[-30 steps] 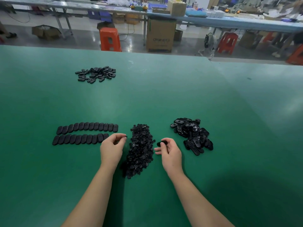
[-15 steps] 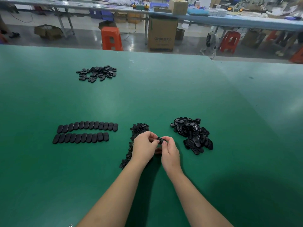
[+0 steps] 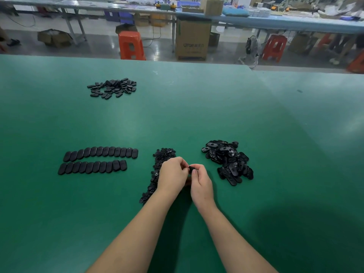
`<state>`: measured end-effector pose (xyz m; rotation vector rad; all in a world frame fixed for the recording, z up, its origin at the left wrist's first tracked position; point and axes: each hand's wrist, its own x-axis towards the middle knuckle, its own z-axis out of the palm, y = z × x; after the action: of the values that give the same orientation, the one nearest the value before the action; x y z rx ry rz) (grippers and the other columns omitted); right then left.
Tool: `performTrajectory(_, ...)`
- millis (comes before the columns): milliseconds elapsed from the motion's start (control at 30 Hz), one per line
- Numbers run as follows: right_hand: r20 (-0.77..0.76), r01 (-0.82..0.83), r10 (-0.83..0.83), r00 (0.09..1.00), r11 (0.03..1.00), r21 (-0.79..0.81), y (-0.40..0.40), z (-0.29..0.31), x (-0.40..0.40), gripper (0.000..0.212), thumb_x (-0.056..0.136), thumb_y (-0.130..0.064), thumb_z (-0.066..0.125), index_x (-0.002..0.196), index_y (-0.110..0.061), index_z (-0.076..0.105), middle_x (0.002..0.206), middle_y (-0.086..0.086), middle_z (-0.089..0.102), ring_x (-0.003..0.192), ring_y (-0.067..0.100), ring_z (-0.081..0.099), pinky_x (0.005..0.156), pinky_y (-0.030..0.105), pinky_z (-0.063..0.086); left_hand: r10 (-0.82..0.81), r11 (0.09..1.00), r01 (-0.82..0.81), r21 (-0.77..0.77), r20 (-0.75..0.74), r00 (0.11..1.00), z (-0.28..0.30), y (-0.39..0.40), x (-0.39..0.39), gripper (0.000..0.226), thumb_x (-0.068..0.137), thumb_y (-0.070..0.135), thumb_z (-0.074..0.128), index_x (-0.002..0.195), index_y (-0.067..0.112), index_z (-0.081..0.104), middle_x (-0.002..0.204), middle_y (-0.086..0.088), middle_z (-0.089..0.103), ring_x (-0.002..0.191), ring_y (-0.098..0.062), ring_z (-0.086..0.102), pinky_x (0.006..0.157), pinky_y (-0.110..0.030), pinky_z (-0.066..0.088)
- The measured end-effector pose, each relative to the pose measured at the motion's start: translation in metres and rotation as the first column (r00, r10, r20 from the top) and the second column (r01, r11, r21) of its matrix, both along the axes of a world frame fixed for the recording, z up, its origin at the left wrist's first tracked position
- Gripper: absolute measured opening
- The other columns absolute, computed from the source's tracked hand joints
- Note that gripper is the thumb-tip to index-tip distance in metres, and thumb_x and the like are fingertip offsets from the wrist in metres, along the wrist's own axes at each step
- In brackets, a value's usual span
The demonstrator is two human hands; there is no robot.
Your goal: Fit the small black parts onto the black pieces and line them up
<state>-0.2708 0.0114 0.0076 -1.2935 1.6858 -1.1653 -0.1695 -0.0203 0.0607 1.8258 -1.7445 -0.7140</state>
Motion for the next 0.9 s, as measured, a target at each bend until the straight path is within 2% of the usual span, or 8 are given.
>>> performTrajectory(133,-0.007,-0.008,0.008,1.000,1.000,-0.001,0.0010,0.0024,0.0000,0.029,0.105,-0.013,0.043,0.095,-0.038,0.054,0.091,-0.038,0.064,0.079,-0.011,0.061,0.067,0.008,0.044,0.006,1.000,-0.006,0.019,0.006,1.000,0.0015,-0.0010,-0.0005,0.008,0.087,0.014,0.065,0.084,0.021,0.069,0.084,0.005,0.069,0.082,-0.014,0.063,0.077,-0.028,0.053)
performTrajectory(333,0.036,-0.020,0.020,0.999,1.000,-0.001,0.0037,0.0058,0.0000,0.026,0.106,-0.012,0.042,0.099,-0.033,0.056,0.087,-0.034,0.067,0.074,-0.009,0.064,0.063,0.008,0.044,0.018,0.999,-0.018,0.032,-0.006,1.000,0.0015,-0.0032,-0.0006,0.010,0.086,0.016,0.068,0.080,0.023,0.065,0.081,0.007,0.066,0.079,-0.011,0.061,0.071,-0.023,0.044)
performTrajectory(433,0.052,-0.028,0.029,0.998,1.000,-0.001,0.0039,0.0059,0.0002,0.025,0.106,-0.013,0.041,0.100,-0.031,0.057,0.087,-0.031,0.068,0.071,-0.006,0.065,0.062,0.010,0.045,0.026,0.999,-0.026,0.044,0.003,1.000,0.0016,-0.0041,0.0009,0.007,0.086,0.017,0.069,0.081,0.022,0.067,0.082,0.007,0.067,0.082,-0.013,0.063,0.072,-0.024,0.046)
performTrajectory(500,0.070,-0.026,0.026,0.997,1.000,-0.001,0.0033,0.0047,0.0005,0.025,0.106,-0.013,0.041,0.100,-0.031,0.057,0.087,-0.026,0.070,0.067,-0.001,0.066,0.063,0.016,0.049,0.036,0.998,-0.037,0.043,0.023,0.999,0.0019,-0.0042,0.0015,0.009,0.086,0.020,0.072,0.081,0.024,0.065,0.082,0.007,0.066,0.085,-0.015,0.064,0.073,-0.026,0.047)
performTrajectory(600,0.107,-0.024,0.024,0.994,1.000,0.004,0.0016,0.0014,0.0000,0.027,0.106,-0.013,0.040,0.099,-0.032,0.057,0.084,-0.014,0.072,0.063,0.010,0.066,0.072,0.042,0.057,0.066,0.996,-0.067,0.052,0.026,0.997,0.0010,-0.0041,0.0037,0.017,0.083,0.029,0.077,0.093,0.023,0.064,0.092,0.005,0.067,0.090,-0.018,0.063,0.076,-0.031,0.050)
performTrajectory(667,0.132,-0.022,0.022,0.991,1.000,-0.001,0.0004,-0.0003,-0.0007,0.028,0.106,-0.012,0.039,0.098,-0.031,0.057,0.079,-0.008,0.071,0.062,0.016,0.065,0.073,0.053,0.057,0.047,0.996,-0.049,0.079,0.022,0.999,0.0014,-0.0046,0.0045,0.026,0.083,0.031,0.079,0.105,0.021,0.068,0.099,0.003,0.069,0.094,-0.019,0.064,0.081,-0.032,0.052)
performTrajectory(767,0.124,0.009,-0.007,0.992,1.000,-0.014,0.0002,-0.0023,-0.0014,0.027,0.105,-0.013,0.041,0.095,-0.033,0.057,0.077,-0.007,0.068,0.064,0.015,0.062,0.072,0.055,0.056,-0.013,0.995,0.013,0.095,-0.005,1.000,0.0035,-0.0037,0.0038,0.013,0.083,0.028,0.078,0.092,0.021,0.072,0.088,0.004,0.072,0.087,-0.016,0.067,0.077,-0.028,0.052)
performTrajectory(900,0.126,0.002,0.003,0.992,0.999,-0.040,0.0001,-0.0027,-0.0008,0.025,0.104,-0.020,0.044,0.095,-0.037,0.060,0.079,-0.007,0.068,0.062,0.012,0.060,0.064,0.048,0.055,0.000,0.993,0.018,0.120,-0.154,0.988,-0.0001,-0.0009,0.0075,0.005,0.083,0.025,0.077,0.082,0.022,0.074,0.075,0.008,0.071,0.067,-0.008,0.065,0.065,-0.022,0.048)
